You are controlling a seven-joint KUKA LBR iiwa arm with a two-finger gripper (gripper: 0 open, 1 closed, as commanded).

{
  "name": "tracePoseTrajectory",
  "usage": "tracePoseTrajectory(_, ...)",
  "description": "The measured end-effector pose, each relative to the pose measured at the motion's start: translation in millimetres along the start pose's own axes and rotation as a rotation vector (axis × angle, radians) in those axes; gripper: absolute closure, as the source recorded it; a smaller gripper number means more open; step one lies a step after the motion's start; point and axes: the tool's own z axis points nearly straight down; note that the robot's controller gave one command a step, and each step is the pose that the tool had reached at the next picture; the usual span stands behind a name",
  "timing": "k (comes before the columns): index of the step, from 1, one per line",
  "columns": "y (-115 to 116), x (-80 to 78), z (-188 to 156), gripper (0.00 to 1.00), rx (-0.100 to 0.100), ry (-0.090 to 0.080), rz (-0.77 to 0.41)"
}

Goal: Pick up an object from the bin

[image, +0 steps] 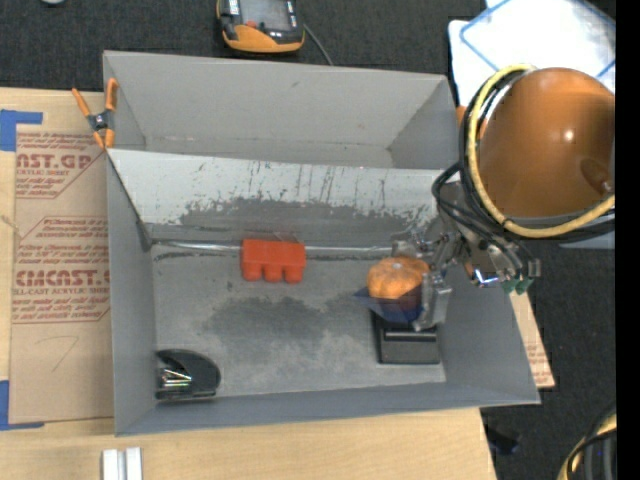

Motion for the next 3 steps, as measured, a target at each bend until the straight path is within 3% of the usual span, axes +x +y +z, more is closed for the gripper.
tracePoseTrajectory(1,3.8,-10.2,-28.1,1.00,0.000,0.001,0.019)
tracePoseTrajectory(2,7.0,-6.5,39.6,1.00,-0.002,0.002,0.023)
tracePoseTrajectory(3,9.0,-11.9,-11.1,1.00,0.002,-0.018,0.053)
